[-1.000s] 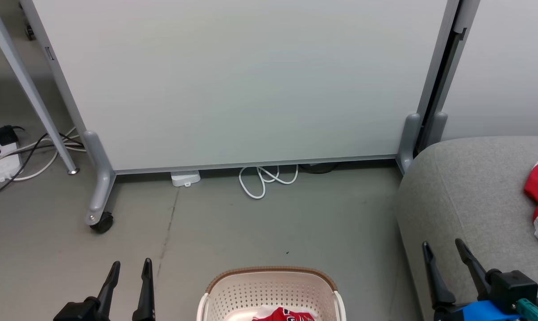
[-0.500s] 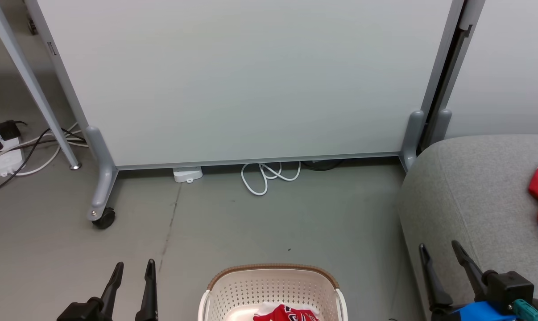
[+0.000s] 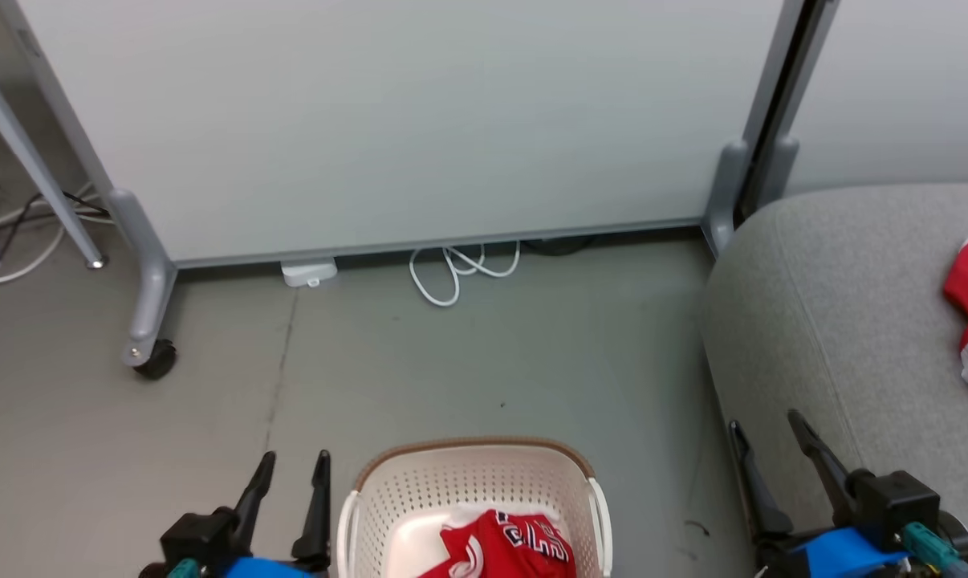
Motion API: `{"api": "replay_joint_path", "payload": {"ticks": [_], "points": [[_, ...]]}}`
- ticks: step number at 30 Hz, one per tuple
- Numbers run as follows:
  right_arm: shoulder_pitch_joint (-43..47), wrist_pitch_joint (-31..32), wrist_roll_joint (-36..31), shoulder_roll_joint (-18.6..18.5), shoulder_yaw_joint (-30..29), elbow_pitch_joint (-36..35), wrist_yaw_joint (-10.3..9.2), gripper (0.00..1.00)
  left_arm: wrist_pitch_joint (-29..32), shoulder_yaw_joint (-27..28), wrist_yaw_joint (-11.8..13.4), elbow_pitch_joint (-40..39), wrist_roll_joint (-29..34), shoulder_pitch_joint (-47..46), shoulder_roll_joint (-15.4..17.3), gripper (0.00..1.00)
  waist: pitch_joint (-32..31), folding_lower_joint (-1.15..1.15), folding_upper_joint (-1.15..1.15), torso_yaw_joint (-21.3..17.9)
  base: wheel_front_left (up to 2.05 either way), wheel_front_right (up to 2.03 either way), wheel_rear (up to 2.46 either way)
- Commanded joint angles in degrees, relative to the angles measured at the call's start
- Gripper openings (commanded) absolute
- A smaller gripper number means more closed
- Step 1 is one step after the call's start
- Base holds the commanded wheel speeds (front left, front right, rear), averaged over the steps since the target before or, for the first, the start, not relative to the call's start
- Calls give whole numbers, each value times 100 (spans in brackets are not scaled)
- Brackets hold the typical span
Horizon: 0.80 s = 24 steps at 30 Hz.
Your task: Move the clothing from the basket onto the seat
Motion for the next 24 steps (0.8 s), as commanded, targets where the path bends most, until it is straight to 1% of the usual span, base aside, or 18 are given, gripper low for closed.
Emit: {"api": "replay_joint_path", "payload": {"ticks": [1, 6, 11, 14, 21, 24], "points": [[-143, 10, -51, 7, 21, -55, 3, 100, -14, -36, -12, 28, -32, -169, -16, 100, 286, 0, 0, -188, 0, 0, 0], [-402, 69, -117, 4, 165, -294, 3, 100, -13, -495, -12, 451, -160, -701, -61, 100, 997, 0, 0, -539, 0, 0, 0], [-693, 39, -198, 6, 291, -472, 3, 100, -13, -1154, -12, 985, -254, -1403, -74, 100, 1712, 0, 0, -853, 0, 0, 0], [-852, 18, -224, 6, 352, -571, 3, 100, -13, -1439, -12, 1273, -377, -1807, -73, 100, 2139, 0, 0, -1046, 0, 0, 0], [-1114, -87, -90, 7, 473, -764, 3, 100, -14, -2086, -12, 1900, -610, -2557, 157, 100, 3061, 0, 0, -1475, 0, 0, 0], [-1185, -174, -45, 8, 493, -806, 3, 100, -5, -2352, -12, 2319, -742, -2821, 221, 100, 3370, 0, 0, -1604, 0, 0, 0]]}}
